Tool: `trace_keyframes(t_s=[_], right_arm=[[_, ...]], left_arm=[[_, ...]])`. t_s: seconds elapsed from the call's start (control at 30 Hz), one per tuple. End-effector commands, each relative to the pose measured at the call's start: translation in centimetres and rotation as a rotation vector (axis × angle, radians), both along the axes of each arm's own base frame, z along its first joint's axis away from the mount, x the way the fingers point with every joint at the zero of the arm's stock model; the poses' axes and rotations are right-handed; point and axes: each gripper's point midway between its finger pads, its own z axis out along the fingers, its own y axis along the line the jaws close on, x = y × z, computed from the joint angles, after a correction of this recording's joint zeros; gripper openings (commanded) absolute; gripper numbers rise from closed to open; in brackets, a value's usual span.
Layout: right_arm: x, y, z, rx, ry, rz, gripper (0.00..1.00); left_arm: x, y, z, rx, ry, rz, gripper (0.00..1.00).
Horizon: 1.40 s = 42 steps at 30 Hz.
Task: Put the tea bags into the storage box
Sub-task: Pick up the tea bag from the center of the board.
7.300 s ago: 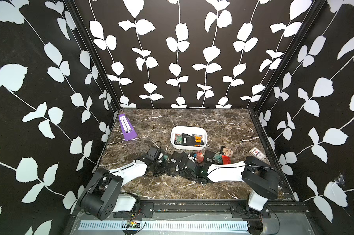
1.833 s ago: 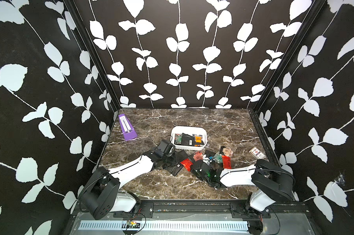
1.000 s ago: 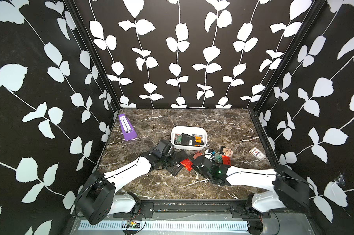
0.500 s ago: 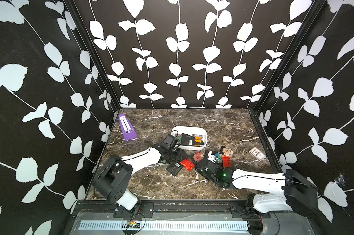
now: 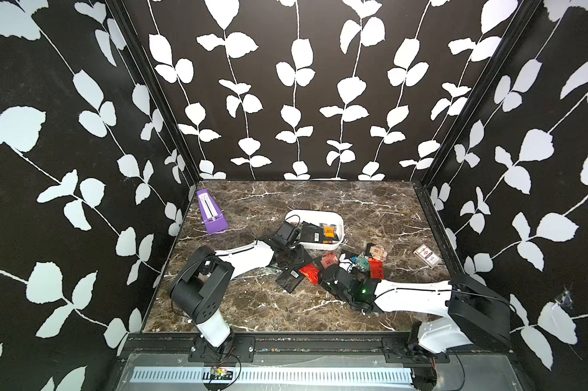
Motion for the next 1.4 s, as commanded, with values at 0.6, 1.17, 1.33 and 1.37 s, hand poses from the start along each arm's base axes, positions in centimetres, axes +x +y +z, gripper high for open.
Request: trace_keyframes(t_s=[0.6, 1.17, 1.33, 1.37], right_arm=[[-0.3, 0.8, -2.9, -0.003, 0.057, -0.014, 0.54], [1.0, 1.9, -3.5, -0.006, 0.018, -0.026, 0.32], [1.5, 2.7, -3.2, 0.002, 0.001, -0.016, 0.23], [1.5, 2.9, -3.0, 0.005, -0.005, -0.01, 0.21]], left_arm=[[-2.2, 2.1, -3.4, 0.053, 0.042, 0.005, 0.0], [-3.8, 2.3, -4.2, 0.046, 0.072, -0.003, 0.0], [-4.2, 2.5, -4.0, 0.036, 0.069, 0.0, 0.0], [-4.2, 2.5, -3.9, 0.033, 0.067, -0.001, 0.0]])
